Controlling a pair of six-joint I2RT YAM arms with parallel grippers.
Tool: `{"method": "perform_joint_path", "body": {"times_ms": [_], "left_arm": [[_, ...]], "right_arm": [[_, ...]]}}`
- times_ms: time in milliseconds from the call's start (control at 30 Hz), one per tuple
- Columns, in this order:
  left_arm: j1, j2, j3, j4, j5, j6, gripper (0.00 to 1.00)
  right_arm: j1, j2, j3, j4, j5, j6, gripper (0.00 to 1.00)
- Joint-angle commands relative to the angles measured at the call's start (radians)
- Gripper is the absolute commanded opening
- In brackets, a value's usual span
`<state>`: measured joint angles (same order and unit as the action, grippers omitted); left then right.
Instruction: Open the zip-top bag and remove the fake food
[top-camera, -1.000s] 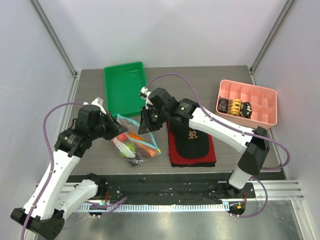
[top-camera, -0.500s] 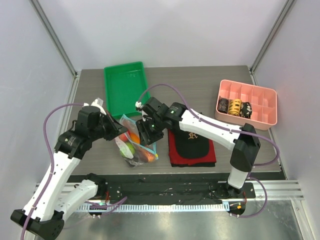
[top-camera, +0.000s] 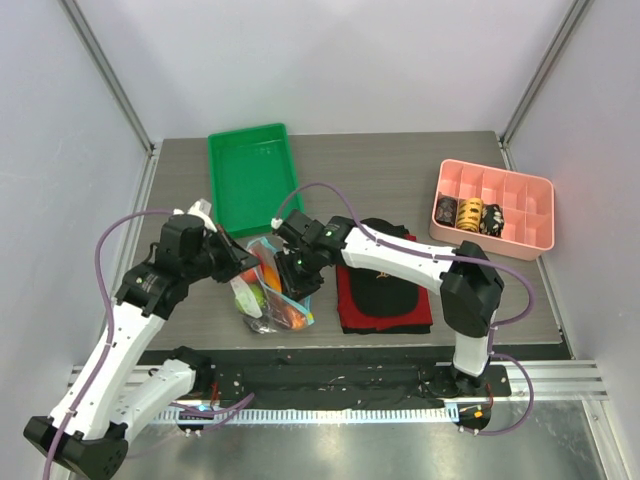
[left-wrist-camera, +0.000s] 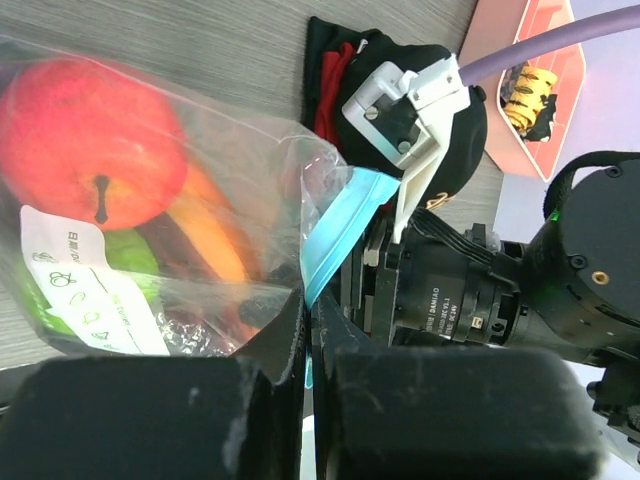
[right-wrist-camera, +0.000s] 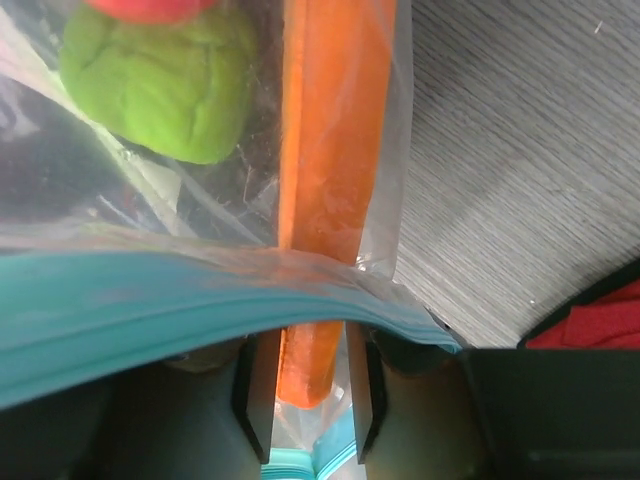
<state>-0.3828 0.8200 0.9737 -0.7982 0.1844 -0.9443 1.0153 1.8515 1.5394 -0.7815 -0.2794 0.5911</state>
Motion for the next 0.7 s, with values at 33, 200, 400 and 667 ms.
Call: {"method": "perform_joint_path", "body": {"times_ms": [33, 200, 400, 667], "left_arm": [[0.004, -0.025, -0.035, 0.076, 0.015, -0.010, 0.00], [0.004, -0.044, -0.069, 0.068, 0.018, 0.028, 0.00], [0.004, -0.090, -0.121, 0.065, 0.035, 0.104, 0.00], [0.005, -0.147, -0.161, 0.074, 0.040, 0.142, 0.00]], "right_arm": [[0.012, 0.002, 0.008, 0.057, 0.014, 0.061, 0.29], [0.009, -0.008, 0.082, 0.013, -0.012, 0.079, 0.04], [-0.035, 0.000, 0.229, -0.104, -0.111, 0.087, 0.01], [-0.083, 0.014, 0.323, -0.114, -0.199, 0.130, 0.01]]}}
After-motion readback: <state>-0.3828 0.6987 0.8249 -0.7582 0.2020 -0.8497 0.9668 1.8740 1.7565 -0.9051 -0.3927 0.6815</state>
